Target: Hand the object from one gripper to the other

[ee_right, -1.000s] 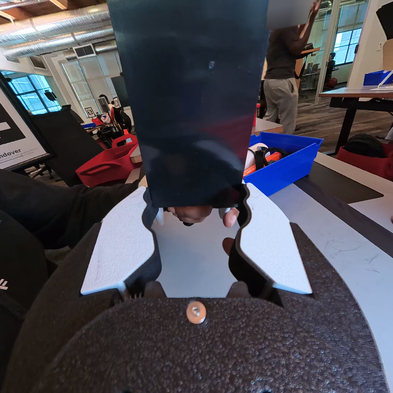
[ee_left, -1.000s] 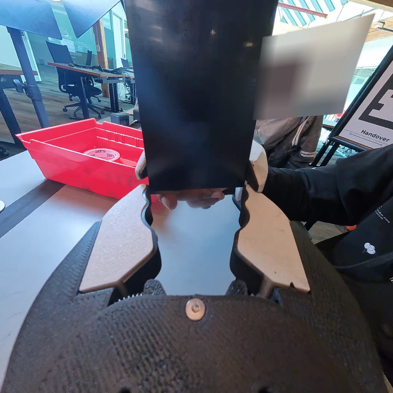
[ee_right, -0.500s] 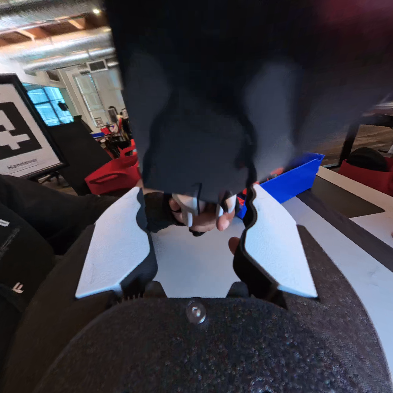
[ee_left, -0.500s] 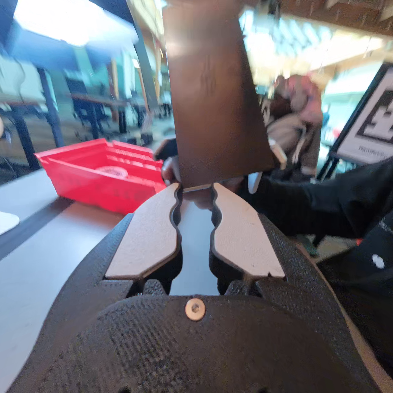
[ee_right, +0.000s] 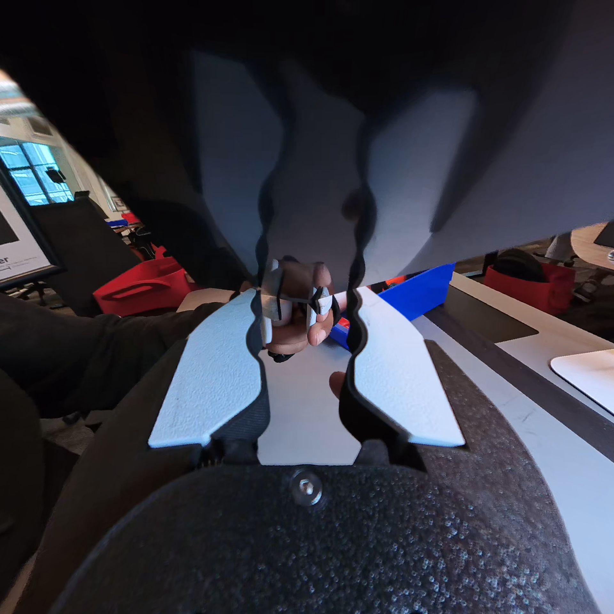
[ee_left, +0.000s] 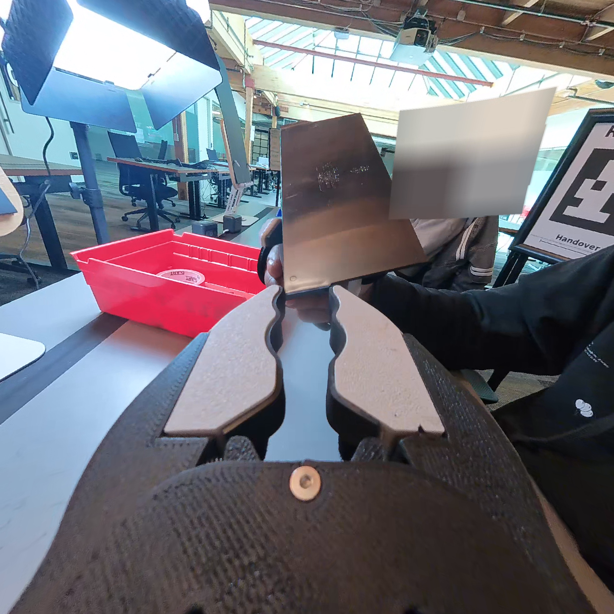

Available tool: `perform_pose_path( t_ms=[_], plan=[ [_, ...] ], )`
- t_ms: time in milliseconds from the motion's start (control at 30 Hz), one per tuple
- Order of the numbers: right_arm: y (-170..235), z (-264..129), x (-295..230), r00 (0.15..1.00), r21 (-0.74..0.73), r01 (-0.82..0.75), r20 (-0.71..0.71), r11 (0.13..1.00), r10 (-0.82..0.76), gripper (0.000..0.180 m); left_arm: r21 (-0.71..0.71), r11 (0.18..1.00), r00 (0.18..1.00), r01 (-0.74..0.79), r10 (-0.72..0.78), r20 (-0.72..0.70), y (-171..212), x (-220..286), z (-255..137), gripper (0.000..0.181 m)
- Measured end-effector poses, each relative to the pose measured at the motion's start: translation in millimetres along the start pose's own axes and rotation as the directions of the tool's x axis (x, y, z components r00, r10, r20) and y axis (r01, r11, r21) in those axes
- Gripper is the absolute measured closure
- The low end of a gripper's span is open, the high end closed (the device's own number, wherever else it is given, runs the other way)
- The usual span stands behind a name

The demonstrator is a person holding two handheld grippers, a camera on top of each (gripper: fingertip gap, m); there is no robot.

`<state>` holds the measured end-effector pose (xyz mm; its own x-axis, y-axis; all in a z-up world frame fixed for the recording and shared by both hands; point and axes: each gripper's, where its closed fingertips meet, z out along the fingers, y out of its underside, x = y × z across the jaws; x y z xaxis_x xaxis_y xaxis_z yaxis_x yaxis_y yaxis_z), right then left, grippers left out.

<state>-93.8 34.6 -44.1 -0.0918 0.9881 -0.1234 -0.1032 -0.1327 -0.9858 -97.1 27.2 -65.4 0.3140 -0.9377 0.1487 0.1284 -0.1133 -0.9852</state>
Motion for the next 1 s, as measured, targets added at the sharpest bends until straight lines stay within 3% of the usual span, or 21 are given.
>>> perform_pose_path(
  t_ms=[200,300,367,467,533,600,667,767,1000],
  plan=[
    [-16,-10,-4,0.999,0.097,-0.004,0.047,0.995,-0.001,0.113,-0.01,0.998,0.997,0.059,-0.06,-0.056,6,1,-1,0.156],
    [-25,-18,-9,0.995,0.141,-0.005,0.099,0.99,-0.009,0.11,-0.062,0.987,0.975,0.147,-0.155,-0.159,18,11,2,0.157],
    [-23,-22,-17,0.988,0.127,0.003,0.154,0.992,-0.023,0.125,-0.102,0.967,0.931,0.233,-0.252,-0.263,27,22,3,0.156],
    [-25,-30,-26,0.973,0.14,0.027,0.221,0.99,-0.058,0.166,-0.118,0.929,0.871,0.351,-0.37,-0.322,32,25,8,0.157],
    [-30,-33,-20,0.982,0.155,0.036,0.179,0.987,-0.064,0.177,-0.1,0.907,0.839,0.408,-0.416,-0.351,27,24,6,0.164],
    [-31,-35,-15,0.986,0.14,0.025,0.162,0.99,-0.048,0.178,-0.09,0.919,0.869,0.383,-0.391,-0.303,29,17,4,0.145],
    [-28,-34,-6,0.993,0.103,0.041,0.103,0.994,-0.052,0.177,-0.054,0.953,0.931,0.299,-0.304,-0.203,27,5,2,0.139],
    [-24,-31,1,0.998,0.065,0.035,0.056,0.997,-0.039,0.178,-0.035,0.976,0.962,0.215,-0.217,-0.163,17,7,0,0.132],
    [-31,-19,0,0.998,0.17,-0.056,0.035,0.984,0.051,0.178,0.049,0.99,0.99,0.131,-0.128,-0.067,5,8,17,0.148]
  ],
)
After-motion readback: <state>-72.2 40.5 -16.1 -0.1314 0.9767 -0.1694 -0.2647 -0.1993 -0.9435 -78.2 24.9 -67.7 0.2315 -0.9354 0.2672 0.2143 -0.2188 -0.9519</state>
